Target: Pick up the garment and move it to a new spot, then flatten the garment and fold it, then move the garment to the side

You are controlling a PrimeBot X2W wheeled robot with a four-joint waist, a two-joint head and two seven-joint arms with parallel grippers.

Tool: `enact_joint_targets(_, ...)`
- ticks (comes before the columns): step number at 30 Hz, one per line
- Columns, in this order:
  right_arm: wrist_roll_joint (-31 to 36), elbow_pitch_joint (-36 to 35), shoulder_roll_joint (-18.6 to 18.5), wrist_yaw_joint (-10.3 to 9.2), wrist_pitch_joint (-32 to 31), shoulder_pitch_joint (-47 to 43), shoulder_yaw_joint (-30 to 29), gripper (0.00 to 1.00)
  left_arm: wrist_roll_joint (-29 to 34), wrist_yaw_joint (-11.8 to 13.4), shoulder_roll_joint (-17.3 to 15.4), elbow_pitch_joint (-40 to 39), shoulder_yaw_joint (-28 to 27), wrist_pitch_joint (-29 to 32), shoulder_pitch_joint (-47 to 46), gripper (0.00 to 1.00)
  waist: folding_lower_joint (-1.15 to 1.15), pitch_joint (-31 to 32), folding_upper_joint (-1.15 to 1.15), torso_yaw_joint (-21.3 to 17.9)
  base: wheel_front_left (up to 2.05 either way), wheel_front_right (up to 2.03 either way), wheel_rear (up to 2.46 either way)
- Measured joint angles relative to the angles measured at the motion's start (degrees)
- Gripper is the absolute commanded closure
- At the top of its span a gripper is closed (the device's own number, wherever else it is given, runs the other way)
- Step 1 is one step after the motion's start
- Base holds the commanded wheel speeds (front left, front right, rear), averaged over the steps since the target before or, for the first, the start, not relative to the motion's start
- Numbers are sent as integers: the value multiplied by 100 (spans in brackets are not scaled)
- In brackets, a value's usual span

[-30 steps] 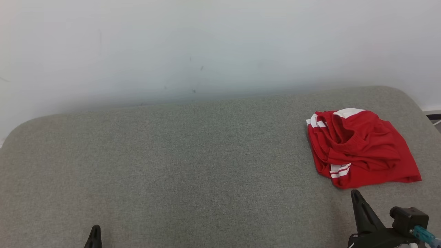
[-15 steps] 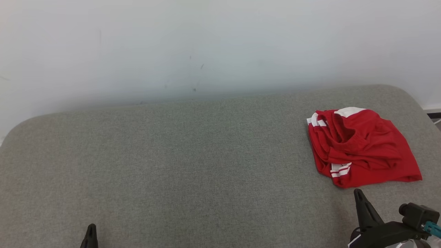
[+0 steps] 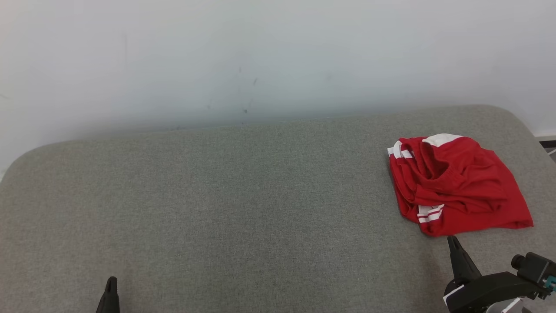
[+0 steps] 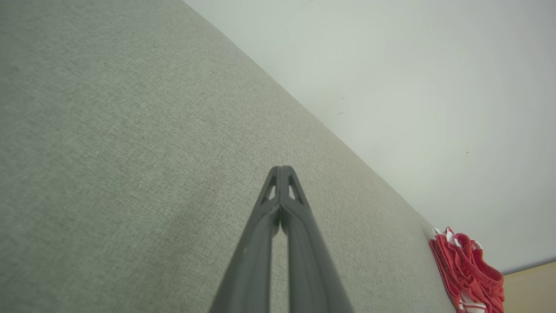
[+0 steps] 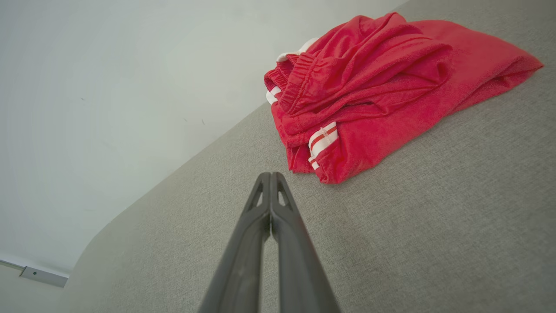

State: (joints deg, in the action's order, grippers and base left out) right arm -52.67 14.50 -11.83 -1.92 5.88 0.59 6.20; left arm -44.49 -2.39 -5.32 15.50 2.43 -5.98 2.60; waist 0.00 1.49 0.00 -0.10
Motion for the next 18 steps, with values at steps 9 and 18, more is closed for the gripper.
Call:
enact_joint_targets(9,-558,30,141,143,-194,48,-209,100,-708,-68,37,16,-122,204,-94,100,0,-24,0,2,0,0,0)
enact_joint_targets(18,-1217,68,292,278,-409,124,-441,100,-1478,-124,93,35,-237,402,-210,100,0,-51,0,3,0,0,0)
